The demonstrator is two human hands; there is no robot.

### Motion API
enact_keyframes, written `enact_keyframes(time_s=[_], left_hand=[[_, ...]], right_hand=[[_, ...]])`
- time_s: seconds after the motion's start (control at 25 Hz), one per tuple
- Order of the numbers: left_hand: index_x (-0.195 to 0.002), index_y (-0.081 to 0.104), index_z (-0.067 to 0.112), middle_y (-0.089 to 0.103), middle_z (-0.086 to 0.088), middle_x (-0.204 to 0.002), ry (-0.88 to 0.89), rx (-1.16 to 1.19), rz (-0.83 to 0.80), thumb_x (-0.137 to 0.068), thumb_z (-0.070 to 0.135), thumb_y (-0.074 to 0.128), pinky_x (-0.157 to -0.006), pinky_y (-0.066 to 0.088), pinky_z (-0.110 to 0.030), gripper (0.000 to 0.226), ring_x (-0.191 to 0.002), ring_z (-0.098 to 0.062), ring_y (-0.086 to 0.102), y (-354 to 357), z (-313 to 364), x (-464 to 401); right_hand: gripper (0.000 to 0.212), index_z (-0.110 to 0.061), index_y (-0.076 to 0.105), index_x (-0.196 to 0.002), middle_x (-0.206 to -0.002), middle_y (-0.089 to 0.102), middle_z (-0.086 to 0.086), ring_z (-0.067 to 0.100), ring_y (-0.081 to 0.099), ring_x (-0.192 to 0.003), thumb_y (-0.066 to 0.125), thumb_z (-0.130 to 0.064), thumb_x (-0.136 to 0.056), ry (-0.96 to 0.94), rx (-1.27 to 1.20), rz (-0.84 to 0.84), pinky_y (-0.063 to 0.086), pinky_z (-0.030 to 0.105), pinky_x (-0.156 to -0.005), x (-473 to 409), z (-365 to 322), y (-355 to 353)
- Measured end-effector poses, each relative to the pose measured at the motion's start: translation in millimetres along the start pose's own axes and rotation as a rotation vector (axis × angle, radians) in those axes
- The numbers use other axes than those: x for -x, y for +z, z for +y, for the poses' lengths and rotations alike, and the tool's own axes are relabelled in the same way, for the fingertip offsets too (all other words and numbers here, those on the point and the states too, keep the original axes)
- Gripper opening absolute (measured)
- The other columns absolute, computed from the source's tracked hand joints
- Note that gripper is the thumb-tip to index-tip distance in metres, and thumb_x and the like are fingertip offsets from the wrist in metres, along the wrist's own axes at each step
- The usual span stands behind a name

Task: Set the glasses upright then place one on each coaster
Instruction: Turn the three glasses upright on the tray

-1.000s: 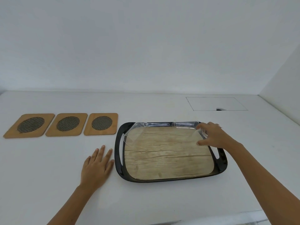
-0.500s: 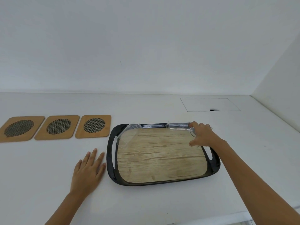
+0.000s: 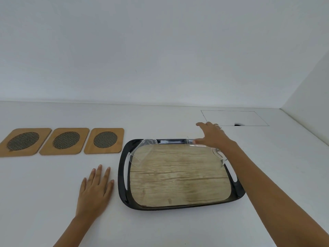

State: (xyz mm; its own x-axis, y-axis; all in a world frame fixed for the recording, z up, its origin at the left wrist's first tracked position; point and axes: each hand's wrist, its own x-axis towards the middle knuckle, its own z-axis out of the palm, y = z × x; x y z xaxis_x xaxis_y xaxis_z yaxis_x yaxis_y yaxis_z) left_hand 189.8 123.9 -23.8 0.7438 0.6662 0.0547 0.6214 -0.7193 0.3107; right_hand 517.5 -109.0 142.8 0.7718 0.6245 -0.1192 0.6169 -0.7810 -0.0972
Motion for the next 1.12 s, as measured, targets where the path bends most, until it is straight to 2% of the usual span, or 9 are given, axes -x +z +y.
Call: enact_keyframes(time_s=[0.12, 0.24, 0.44, 0.6, 0.72, 0.88, 1.0, 1.12], left_hand=[[-0.148, 0.013, 0.025, 0.012, -0.003, -0.160, -0.048, 0.010, -0.008, -0.082, 0.054, -0.003, -0.119, 0.008, -0.047, 0.074, -0.147, -0.023, 0.007, 0, -1, -2], [-0.148, 0.016, 0.026, 0.012, -0.001, -0.160, -0.055, 0.035, -0.024, -0.086, 0.051, 0.003, -0.120, 0.008, -0.047, 0.068, -0.148, -0.021, 0.006, 2, -3, -4], [-0.147, 0.018, 0.026, 0.013, 0.000, -0.160, -0.061, 0.043, -0.024, -0.088, 0.049, 0.007, -0.120, 0.009, -0.047, 0.065, -0.147, -0.021, 0.007, 2, -3, -5], [-0.147, 0.019, 0.026, 0.013, -0.001, -0.160, -0.059, 0.045, -0.024, -0.088, 0.049, 0.008, -0.119, 0.008, -0.046, 0.065, -0.147, -0.021, 0.007, 1, -3, -5], [-0.147, 0.019, 0.026, 0.013, 0.000, -0.160, -0.059, 0.051, -0.021, -0.088, 0.050, 0.009, -0.119, 0.008, -0.046, 0.065, -0.147, -0.021, 0.007, 1, -2, -4], [-0.147, 0.020, 0.025, 0.015, -0.001, -0.159, -0.056, 0.044, -0.016, -0.088, 0.049, 0.010, -0.119, 0.009, -0.046, 0.064, -0.147, -0.022, 0.009, 0, -2, -3], [-0.147, 0.020, 0.025, 0.015, -0.002, -0.159, -0.053, 0.037, -0.018, -0.088, 0.049, 0.010, -0.119, 0.010, -0.047, 0.065, -0.147, -0.022, 0.009, 0, -2, -4], [-0.147, 0.020, 0.025, 0.014, -0.002, -0.160, -0.051, 0.034, -0.019, -0.088, 0.049, 0.009, -0.119, 0.010, -0.047, 0.065, -0.147, -0.023, 0.009, 1, -3, -4]], right_hand=[[0.065, -0.024, 0.037, -0.139, -0.136, 0.043, 0.012, 0.036, 0.036, -0.128, 0.067, -0.035, -0.082, -0.106, 0.219, -0.055, 0.037, 0.046, -0.102, -25, -23, 14], [0.062, -0.025, 0.044, -0.134, -0.131, 0.043, 0.008, 0.033, 0.039, -0.124, 0.073, -0.025, -0.079, -0.138, 0.422, -0.143, 0.038, 0.043, -0.099, -42, -29, 34], [0.052, -0.023, 0.054, -0.125, -0.122, 0.049, 0.006, 0.029, 0.054, -0.108, 0.073, -0.012, -0.078, -0.142, 0.438, -0.198, 0.043, 0.037, -0.089, -57, -23, 57], [0.045, -0.020, 0.060, -0.119, -0.119, 0.051, 0.006, 0.028, 0.058, -0.104, 0.073, -0.008, -0.078, -0.159, 0.432, -0.168, 0.046, 0.034, -0.082, -58, -20, 63], [0.038, -0.021, 0.064, -0.114, -0.117, 0.053, 0.005, 0.027, 0.058, -0.101, 0.074, -0.016, -0.077, -0.168, 0.257, -0.055, 0.046, 0.033, -0.078, -56, -19, 54], [0.042, -0.025, 0.066, -0.107, -0.107, 0.054, 0.003, 0.022, 0.056, -0.092, 0.078, -0.033, -0.068, -0.093, -0.232, 0.203, 0.038, 0.029, -0.072, -38, -27, 34], [0.041, -0.028, 0.065, -0.102, -0.103, 0.051, -0.002, 0.016, 0.053, -0.089, 0.081, -0.035, -0.064, -0.059, -0.524, 0.348, 0.039, 0.028, -0.073, -13, -38, 29], [0.041, -0.026, 0.065, -0.101, -0.106, 0.053, -0.002, 0.013, 0.054, -0.092, 0.083, -0.033, -0.064, -0.037, -0.665, 0.449, 0.040, 0.025, -0.074, 14, -43, 42]])
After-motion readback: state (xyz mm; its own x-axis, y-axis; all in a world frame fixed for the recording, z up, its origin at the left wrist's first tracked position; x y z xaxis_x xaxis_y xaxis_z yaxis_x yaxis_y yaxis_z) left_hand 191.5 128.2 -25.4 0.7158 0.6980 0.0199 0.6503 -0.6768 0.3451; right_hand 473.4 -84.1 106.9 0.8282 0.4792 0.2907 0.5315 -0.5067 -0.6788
